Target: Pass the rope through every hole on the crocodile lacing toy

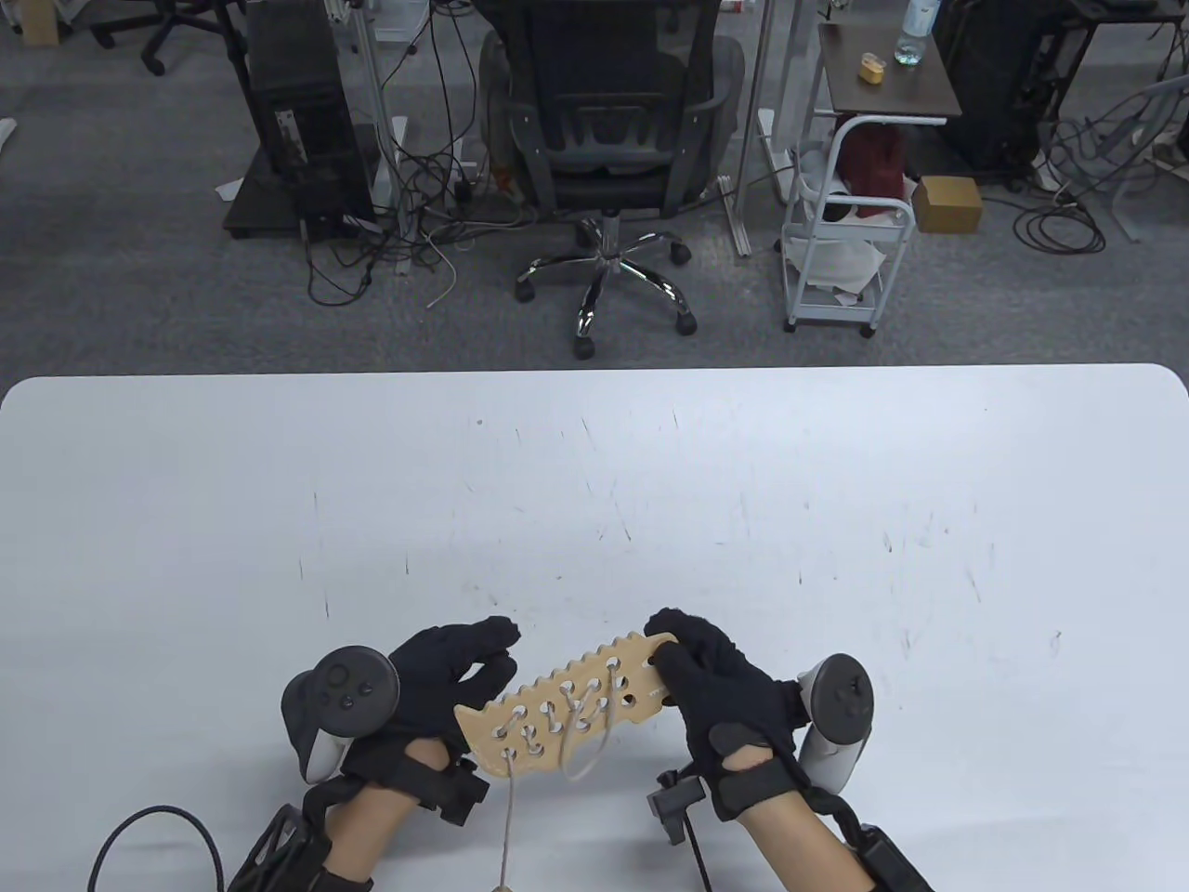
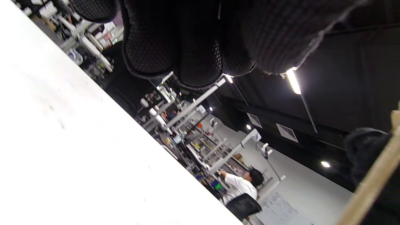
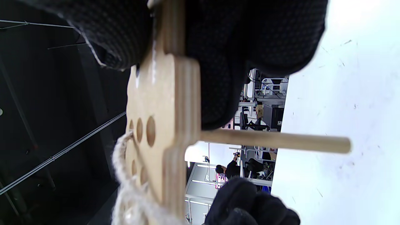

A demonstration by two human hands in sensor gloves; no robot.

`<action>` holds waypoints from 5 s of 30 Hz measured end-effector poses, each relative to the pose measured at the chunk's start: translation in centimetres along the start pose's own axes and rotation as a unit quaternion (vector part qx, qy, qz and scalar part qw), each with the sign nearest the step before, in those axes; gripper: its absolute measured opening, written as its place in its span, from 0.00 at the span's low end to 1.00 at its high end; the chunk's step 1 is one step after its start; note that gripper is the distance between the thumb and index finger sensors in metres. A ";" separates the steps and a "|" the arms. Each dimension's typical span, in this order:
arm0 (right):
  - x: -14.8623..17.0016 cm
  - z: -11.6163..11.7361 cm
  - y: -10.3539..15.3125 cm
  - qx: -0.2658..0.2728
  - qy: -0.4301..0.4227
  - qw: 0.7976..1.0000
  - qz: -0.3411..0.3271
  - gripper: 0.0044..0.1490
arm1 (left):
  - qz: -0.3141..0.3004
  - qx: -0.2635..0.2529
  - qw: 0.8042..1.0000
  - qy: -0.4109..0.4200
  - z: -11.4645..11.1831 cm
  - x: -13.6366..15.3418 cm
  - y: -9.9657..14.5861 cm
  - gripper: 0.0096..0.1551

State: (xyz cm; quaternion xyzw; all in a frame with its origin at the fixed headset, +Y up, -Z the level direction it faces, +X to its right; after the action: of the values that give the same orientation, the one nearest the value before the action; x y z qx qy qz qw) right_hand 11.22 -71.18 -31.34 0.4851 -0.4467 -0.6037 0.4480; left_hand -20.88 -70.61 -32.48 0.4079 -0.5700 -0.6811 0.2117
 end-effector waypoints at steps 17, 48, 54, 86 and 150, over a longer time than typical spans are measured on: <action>1.6 2.6 0.6 -0.054 -0.055 0.996 0.049 0.30 | -0.022 0.144 0.984 0.103 -5.2 -1.3 0.5 0.38; 2.1 2.3 0.6 -0.044 -0.078 0.993 0.071 0.30 | -0.026 0.123 0.979 0.160 -4.4 -1.5 0.4 0.27; 2.1 1.5 0.3 -0.030 -0.083 0.993 0.074 0.30 | -0.017 0.102 0.981 0.163 -3.5 -1.0 0.3 0.27; 2.5 -3.1 -1.1 0.047 -0.089 0.992 0.075 0.30 | 0.034 -0.001 0.983 0.179 1.1 2.5 -0.5 0.27; 3.1 -0.4 -0.8 -0.022 -0.083 0.992 0.088 0.30 | 0.046 0.041 0.986 0.155 0.8 2.7 -0.8 0.25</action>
State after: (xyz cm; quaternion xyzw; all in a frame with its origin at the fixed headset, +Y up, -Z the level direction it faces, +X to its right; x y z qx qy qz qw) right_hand 11.10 -74.08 -32.74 0.3822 -0.5104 -0.6093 0.4713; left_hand -22.95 -71.91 -34.10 0.4907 -0.5756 -0.5751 0.3117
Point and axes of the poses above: the tracker on the back of each hand, its own x axis roughly to the little-finger side, its own y axis roughly from the fingertips to the wrist, z = x × y, the point moved 3 cm from there along -y, roughly from the wrist to the fingertips, and after that the axes turned 3 degrees about -x, right-handed, at the moved point
